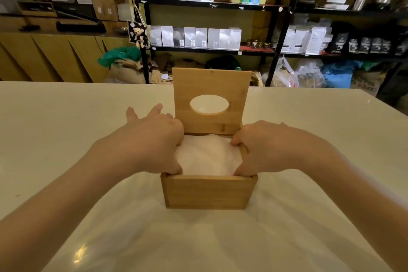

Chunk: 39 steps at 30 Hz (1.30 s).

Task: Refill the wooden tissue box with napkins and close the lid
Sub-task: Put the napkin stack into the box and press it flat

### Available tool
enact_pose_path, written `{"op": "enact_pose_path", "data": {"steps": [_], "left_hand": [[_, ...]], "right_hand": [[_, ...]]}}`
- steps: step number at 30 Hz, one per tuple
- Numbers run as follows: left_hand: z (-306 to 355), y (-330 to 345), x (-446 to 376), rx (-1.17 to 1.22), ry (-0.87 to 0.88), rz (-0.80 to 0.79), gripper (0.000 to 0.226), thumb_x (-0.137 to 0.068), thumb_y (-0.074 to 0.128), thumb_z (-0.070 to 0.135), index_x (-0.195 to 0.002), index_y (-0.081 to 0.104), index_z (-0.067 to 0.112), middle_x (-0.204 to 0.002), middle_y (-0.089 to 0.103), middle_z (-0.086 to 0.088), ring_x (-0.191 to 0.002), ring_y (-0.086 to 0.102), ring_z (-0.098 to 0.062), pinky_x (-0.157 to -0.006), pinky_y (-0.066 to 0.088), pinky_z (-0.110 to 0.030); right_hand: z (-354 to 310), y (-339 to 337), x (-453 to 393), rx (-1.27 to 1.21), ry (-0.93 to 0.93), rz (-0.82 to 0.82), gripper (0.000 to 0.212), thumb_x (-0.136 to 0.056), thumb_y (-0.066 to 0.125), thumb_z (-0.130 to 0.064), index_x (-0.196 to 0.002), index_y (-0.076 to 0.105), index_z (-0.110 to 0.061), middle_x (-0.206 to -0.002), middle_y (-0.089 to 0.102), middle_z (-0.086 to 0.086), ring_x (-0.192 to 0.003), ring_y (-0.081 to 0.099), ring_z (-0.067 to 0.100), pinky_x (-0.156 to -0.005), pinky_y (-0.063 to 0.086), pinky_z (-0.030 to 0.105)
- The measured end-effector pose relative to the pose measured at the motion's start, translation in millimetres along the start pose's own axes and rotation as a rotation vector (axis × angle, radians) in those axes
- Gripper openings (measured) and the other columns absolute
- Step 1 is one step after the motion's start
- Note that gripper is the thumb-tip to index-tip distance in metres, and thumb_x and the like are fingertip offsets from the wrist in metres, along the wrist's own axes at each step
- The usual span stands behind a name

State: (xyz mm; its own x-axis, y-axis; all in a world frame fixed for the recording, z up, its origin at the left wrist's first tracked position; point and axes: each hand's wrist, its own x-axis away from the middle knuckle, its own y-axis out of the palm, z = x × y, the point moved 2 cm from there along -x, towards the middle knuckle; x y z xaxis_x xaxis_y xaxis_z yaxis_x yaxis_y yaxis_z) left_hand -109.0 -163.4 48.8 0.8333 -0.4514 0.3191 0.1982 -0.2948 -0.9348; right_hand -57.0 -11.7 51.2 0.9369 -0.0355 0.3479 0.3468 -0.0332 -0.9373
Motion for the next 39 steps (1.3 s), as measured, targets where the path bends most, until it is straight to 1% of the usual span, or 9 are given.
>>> {"op": "enact_pose_path", "data": {"steps": [8, 10, 14, 16, 21, 24, 29, 34, 39], "left_hand": [[0.6, 2.0, -0.6, 0.063, 0.013, 0.027, 0.043, -0.076, 0.066, 0.041, -0.112, 0.057, 0.019, -0.139, 0.042, -0.003, -0.142, 0.011, -0.026, -0.108, 0.010, -0.063], [-4.1, 0.4, 1.8, 0.136, 0.018, 0.045, 0.049, -0.074, 0.063, 0.050, -0.115, 0.057, 0.023, -0.137, 0.045, 0.000, -0.137, 0.022, -0.023, -0.110, 0.016, -0.058], [-6.4, -2.5, 0.6, 0.412, 0.061, 0.195, 0.047, -0.076, 0.056, 0.055, -0.121, 0.052, 0.039, -0.120, 0.050, 0.010, -0.101, 0.039, -0.014, -0.104, 0.033, -0.050], [-3.9, 4.9, -5.6, 0.488, 0.078, 0.237, 0.045, -0.076, 0.057, 0.054, -0.119, 0.054, 0.041, -0.130, 0.047, 0.010, -0.111, 0.041, -0.015, -0.104, 0.032, -0.052], [-1.2, 22.7, -16.6, 0.523, 0.046, 0.241, 0.040, -0.072, 0.065, 0.049, -0.112, 0.058, 0.045, -0.148, 0.027, 0.005, -0.137, 0.020, -0.024, -0.108, 0.022, -0.058], [1.9, 22.3, -18.0, 0.453, 0.001, 0.214, 0.040, -0.073, 0.064, 0.050, -0.112, 0.057, 0.047, -0.147, 0.023, 0.004, -0.139, 0.011, -0.024, -0.108, 0.013, -0.064], [4.1, 22.6, -20.3, 0.406, -0.022, 0.214, 0.036, -0.075, 0.060, 0.052, -0.111, 0.057, 0.049, -0.146, 0.024, 0.001, -0.141, 0.004, -0.024, -0.108, 0.003, -0.067], [-3.3, 22.1, -16.6, 0.614, 0.036, 0.299, 0.025, -0.074, 0.064, 0.044, -0.099, 0.062, 0.049, -0.146, 0.032, 0.000, -0.138, 0.017, -0.026, -0.109, 0.018, -0.060], [2.7, 23.9, -11.1, 0.548, -0.013, 0.288, 0.027, -0.071, 0.070, 0.039, -0.097, 0.066, 0.042, -0.155, 0.016, -0.001, -0.143, -0.005, -0.024, -0.112, 0.004, -0.061]], "right_hand": [[0.7, 0.2, -1.6, -0.018, 0.013, 0.015, 0.051, -0.074, 0.066, -0.039, -0.118, 0.057, -0.016, -0.120, 0.060, 0.002, -0.107, 0.053, 0.023, -0.098, 0.035, 0.048], [3.2, -2.6, 0.1, -0.118, -0.001, 0.078, 0.049, -0.073, 0.066, -0.046, -0.114, 0.061, -0.020, -0.115, 0.061, 0.000, -0.103, 0.053, 0.020, -0.097, 0.038, 0.045], [2.4, -2.2, -4.6, -0.429, -0.041, 0.294, 0.024, -0.079, 0.061, -0.046, -0.097, 0.070, -0.032, -0.099, 0.063, -0.009, -0.096, 0.052, 0.015, -0.098, 0.038, 0.048], [1.5, 7.2, -11.4, -0.536, -0.045, 0.348, 0.022, -0.076, 0.064, -0.045, -0.094, 0.071, -0.035, -0.100, 0.063, -0.012, -0.104, 0.051, 0.015, -0.100, 0.037, 0.048], [0.7, 26.3, -20.7, -0.565, -0.050, 0.415, 0.037, -0.059, 0.072, -0.054, -0.095, 0.068, -0.045, -0.136, 0.048, -0.003, -0.133, 0.027, 0.031, -0.108, 0.023, 0.054], [0.6, 23.8, -19.5, -0.416, 0.000, 0.390, 0.041, -0.067, 0.072, -0.048, -0.107, 0.063, -0.044, -0.147, 0.034, -0.002, -0.141, 0.004, 0.028, -0.114, 0.009, 0.053], [-2.2, 22.1, -20.4, -0.332, -0.013, 0.380, 0.040, -0.071, 0.068, -0.048, -0.110, 0.062, -0.043, -0.146, 0.034, 0.000, -0.140, 0.005, 0.026, -0.115, 0.008, 0.050], [6.1, 20.6, -15.8, -0.680, -0.092, 0.409, 0.027, -0.071, 0.072, -0.035, -0.096, 0.069, -0.040, -0.136, 0.046, -0.003, -0.137, 0.013, 0.025, -0.113, 0.017, 0.044], [8.4, 20.8, -6.6, -0.528, -0.079, 0.303, 0.037, -0.069, 0.074, -0.035, -0.105, 0.065, -0.040, -0.153, 0.021, -0.008, -0.141, 0.000, 0.022, -0.115, 0.009, 0.048]]}}
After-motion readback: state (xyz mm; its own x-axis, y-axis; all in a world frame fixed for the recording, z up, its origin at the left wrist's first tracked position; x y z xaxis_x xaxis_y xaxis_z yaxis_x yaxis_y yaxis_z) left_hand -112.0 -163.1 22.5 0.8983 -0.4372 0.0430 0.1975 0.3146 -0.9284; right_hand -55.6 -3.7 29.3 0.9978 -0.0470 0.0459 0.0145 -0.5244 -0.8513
